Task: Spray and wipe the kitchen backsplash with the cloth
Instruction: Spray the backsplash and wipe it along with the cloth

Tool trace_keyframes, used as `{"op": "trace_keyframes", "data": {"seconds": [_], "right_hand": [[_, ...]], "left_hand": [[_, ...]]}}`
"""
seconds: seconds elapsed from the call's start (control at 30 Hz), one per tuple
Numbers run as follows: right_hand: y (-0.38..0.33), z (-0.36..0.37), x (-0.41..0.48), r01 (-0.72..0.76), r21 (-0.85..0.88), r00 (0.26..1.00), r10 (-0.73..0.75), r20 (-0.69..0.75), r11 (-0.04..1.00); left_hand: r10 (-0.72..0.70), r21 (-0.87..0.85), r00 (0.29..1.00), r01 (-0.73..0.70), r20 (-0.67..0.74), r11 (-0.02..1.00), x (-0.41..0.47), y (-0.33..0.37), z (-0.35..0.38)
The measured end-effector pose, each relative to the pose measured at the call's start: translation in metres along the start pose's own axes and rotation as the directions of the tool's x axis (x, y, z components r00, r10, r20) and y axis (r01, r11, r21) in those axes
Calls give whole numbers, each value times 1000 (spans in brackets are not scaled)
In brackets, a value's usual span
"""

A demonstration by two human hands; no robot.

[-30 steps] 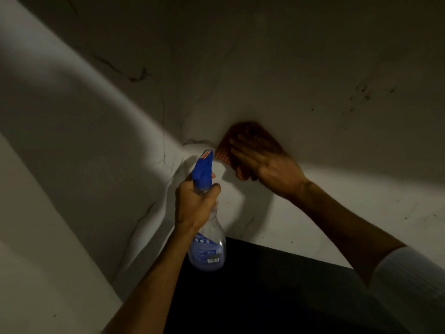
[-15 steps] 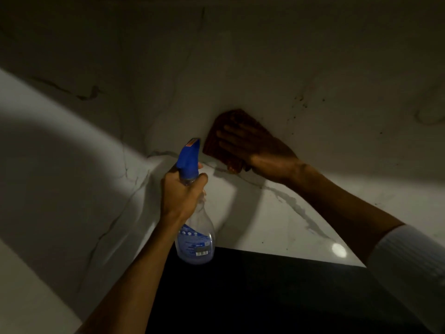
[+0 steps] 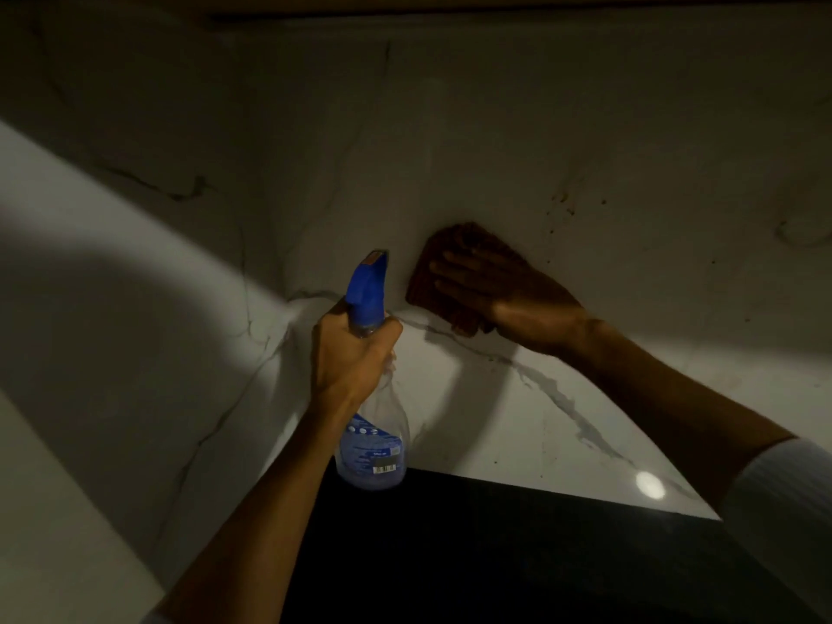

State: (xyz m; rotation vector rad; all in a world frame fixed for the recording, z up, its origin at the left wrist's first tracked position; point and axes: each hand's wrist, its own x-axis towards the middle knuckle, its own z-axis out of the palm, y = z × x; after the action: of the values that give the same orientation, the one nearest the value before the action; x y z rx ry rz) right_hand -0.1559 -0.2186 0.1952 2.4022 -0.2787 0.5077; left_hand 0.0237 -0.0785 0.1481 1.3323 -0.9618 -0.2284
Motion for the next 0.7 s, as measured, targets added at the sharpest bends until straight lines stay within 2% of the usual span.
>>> {"op": "trace_keyframes", "data": {"seconds": [0.07, 0.13, 0.23, 0.3, 0.33, 0.37, 0.43, 0.5, 0.53, 0.6, 0.7], "right_hand": [[13, -11, 2, -55, 43, 998, 56, -19, 998], [26, -24, 7, -115, 88, 982, 127, -140, 989], [34, -35, 17, -310, 146, 869, 342, -358, 940], [26, -33, 22, -397, 196, 806, 442, -393, 897], [19, -29, 22, -394, 203, 817, 443, -368, 896], [13, -23, 19, -351, 199, 859, 399, -320, 915], [6, -14, 9, -204, 170, 957, 233, -173, 964], [9, -11, -4, -87, 109, 992, 97, -86, 990], [13, -11, -8, -54, 82, 993, 62, -98, 995], [23, -16, -12, -87, 86, 983, 100, -156, 993], [37, -30, -7, -263, 164, 907, 301, -294, 951]], "left_hand": [[9, -16, 1000, -9, 1, 1000, -1, 4, 0], [12, -37, 1000, -12, -2, 999, -1, 7, 0], [-2, -25, 1000, 1, -13, 1000, 1, 11, 5], [1, -12, 1000, -1, -31, 1000, 2, 15, 12], [5, -7, 999, -5, -39, 1000, 2, 17, 14], [11, -7, 999, -11, -42, 1000, 1, 19, 17], [27, -24, 999, -27, -30, 999, 1, 24, 21], [51, -53, 998, -52, -24, 997, 0, 29, 25], [60, -63, 998, -62, -27, 996, -1, 31, 26], [64, -88, 997, -67, -33, 994, -3, 35, 30], [59, -111, 998, -61, -25, 992, -6, 37, 34]]}}
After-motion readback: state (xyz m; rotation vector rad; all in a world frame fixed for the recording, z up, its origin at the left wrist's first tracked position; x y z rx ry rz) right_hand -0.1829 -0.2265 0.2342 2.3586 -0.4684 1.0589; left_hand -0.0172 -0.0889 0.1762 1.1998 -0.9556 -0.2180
